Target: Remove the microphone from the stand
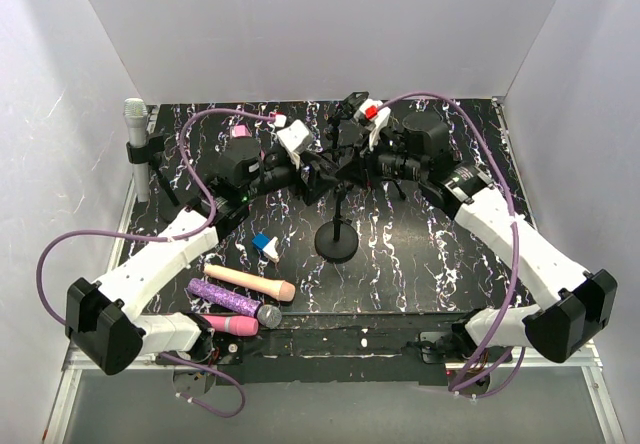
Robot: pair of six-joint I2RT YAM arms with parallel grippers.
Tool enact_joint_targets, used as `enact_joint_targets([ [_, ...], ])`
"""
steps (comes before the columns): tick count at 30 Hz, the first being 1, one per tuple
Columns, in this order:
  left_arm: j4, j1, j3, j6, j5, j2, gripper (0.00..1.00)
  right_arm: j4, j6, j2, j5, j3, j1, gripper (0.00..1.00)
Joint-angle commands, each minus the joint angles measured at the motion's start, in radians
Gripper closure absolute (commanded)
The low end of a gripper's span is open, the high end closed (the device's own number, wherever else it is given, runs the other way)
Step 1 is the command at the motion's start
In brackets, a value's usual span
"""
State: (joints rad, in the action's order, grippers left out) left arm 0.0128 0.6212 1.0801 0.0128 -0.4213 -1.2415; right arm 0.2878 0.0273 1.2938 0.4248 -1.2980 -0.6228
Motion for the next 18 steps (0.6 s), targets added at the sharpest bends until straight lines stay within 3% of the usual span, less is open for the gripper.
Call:
enact_joint_targets([
  [1, -0.007, 0.002, -0.061, 0.030, -0.047, -0.009, 0.33, 0.047, -0.024, 0.018, -0.021, 0.087, -0.003, 0.82],
  [5, -0.007, 0.002, -0.094, 0.038, -0.054, -0.016, 0.32, 0.008, -0.024, 0.019, -0.037, 0.158, -0.003, 0.83],
  [11, 0.024, 0.000, -0.079, 0.078, -0.019, -0.003, 0.18, -0.010, -0.026, 0.036, -0.075, 0.177, -0.003, 0.84],
  [13, 0.062, 0.002, -0.057, 0.093, 0.021, 0.031, 0.11, 0.002, -0.053, 0.012, -0.060, 0.161, -0.002, 0.73],
  [15, 0.122, 0.000, -0.040, 0.118, 0.052, 0.071, 0.08, 0.023, -0.076, -0.022, -0.011, 0.146, -0.002, 0.55],
  [18, 0.180, -0.005, -0.042, 0.145, 0.104, 0.144, 0.04, 0.054, -0.090, -0.074, 0.037, 0.141, -0.002, 0.36],
])
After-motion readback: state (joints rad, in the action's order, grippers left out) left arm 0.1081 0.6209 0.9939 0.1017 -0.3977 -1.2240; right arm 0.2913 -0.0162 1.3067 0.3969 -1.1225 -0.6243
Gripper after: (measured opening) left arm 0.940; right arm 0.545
